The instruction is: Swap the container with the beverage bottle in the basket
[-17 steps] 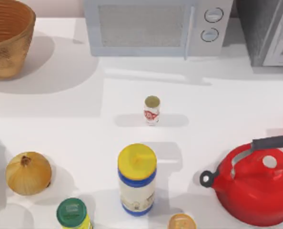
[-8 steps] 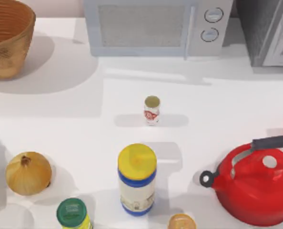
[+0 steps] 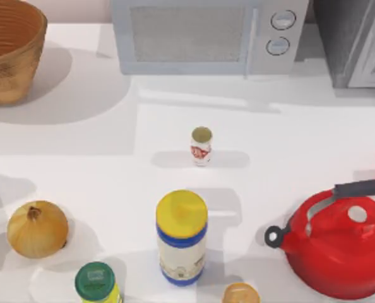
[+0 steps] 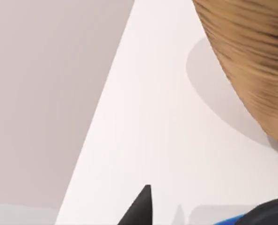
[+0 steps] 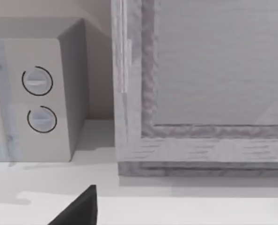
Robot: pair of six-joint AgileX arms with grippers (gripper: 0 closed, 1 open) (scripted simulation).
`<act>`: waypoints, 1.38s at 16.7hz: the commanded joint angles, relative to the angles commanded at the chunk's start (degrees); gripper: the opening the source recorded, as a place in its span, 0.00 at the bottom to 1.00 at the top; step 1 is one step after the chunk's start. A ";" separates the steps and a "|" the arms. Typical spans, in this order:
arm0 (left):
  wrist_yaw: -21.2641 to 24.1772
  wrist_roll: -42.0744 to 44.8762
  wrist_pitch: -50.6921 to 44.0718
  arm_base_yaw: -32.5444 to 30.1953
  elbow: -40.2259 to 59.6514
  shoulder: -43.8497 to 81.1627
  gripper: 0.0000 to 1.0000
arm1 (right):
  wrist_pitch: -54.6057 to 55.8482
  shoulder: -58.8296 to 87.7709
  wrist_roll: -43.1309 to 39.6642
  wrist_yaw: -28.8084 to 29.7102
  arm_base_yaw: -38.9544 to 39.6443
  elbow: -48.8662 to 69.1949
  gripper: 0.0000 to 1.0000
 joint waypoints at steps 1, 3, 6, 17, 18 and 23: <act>-1.57 0.38 -3.03 0.29 4.85 0.43 0.00 | 0.00 0.00 0.00 0.00 0.00 0.00 1.00; -4.74 1.24 -10.85 -0.37 15.59 1.10 0.00 | 0.00 0.00 0.00 0.00 0.00 0.00 1.00; -8.86 2.27 -26.36 -4.89 32.01 2.86 0.00 | 0.00 0.00 0.00 0.00 0.00 0.00 1.00; -15.97 -0.46 -59.19 -21.65 62.99 6.86 0.00 | 0.00 0.00 0.00 0.00 0.00 0.00 1.00; -15.97 -0.46 -59.19 -21.65 62.99 6.86 0.00 | 0.00 0.00 0.00 0.00 0.00 0.00 1.00; -15.88 -0.35 -58.24 -21.46 62.85 7.46 0.00 | 0.00 0.00 0.00 0.00 0.00 0.00 1.00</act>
